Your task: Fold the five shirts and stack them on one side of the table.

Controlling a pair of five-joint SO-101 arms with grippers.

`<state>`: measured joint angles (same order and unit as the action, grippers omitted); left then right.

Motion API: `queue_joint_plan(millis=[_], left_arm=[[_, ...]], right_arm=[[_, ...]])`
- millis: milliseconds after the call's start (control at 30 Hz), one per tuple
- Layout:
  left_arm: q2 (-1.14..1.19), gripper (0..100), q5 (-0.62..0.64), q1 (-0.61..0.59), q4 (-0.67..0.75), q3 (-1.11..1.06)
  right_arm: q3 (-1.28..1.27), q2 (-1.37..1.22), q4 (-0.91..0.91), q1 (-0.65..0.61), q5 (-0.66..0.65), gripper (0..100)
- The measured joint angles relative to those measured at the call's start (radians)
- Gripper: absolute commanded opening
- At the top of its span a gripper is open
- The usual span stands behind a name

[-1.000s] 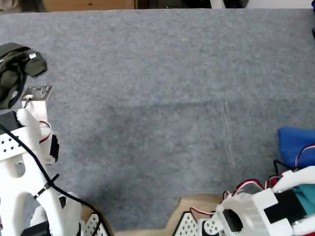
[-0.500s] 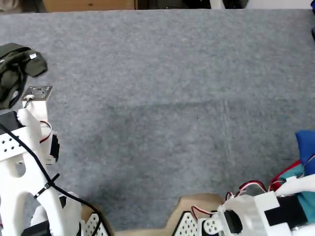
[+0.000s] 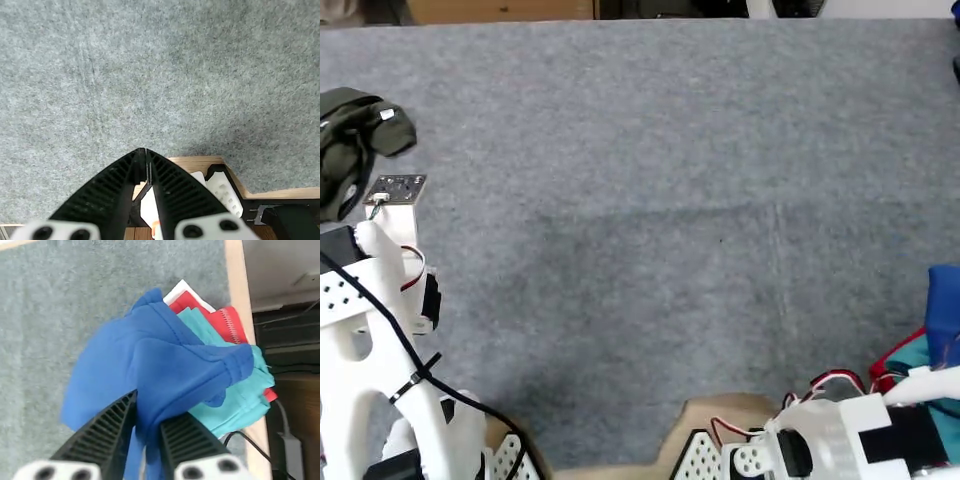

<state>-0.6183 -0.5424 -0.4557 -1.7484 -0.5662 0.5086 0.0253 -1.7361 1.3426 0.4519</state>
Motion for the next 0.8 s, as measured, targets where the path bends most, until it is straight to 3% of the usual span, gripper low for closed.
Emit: queue_joint_plan(millis=[333, 800], left_arm=[[0.000, 2, 0.000, 0.000, 0.000, 0.000], [0.000, 2, 0.000, 0.000, 0.000, 0.000]], right_arm=[[-0.006, 0.000, -0.002, 0.057, -0.095, 1.8], [-0.129, 0.000, -0.002, 0.057, -0.213, 27.0]])
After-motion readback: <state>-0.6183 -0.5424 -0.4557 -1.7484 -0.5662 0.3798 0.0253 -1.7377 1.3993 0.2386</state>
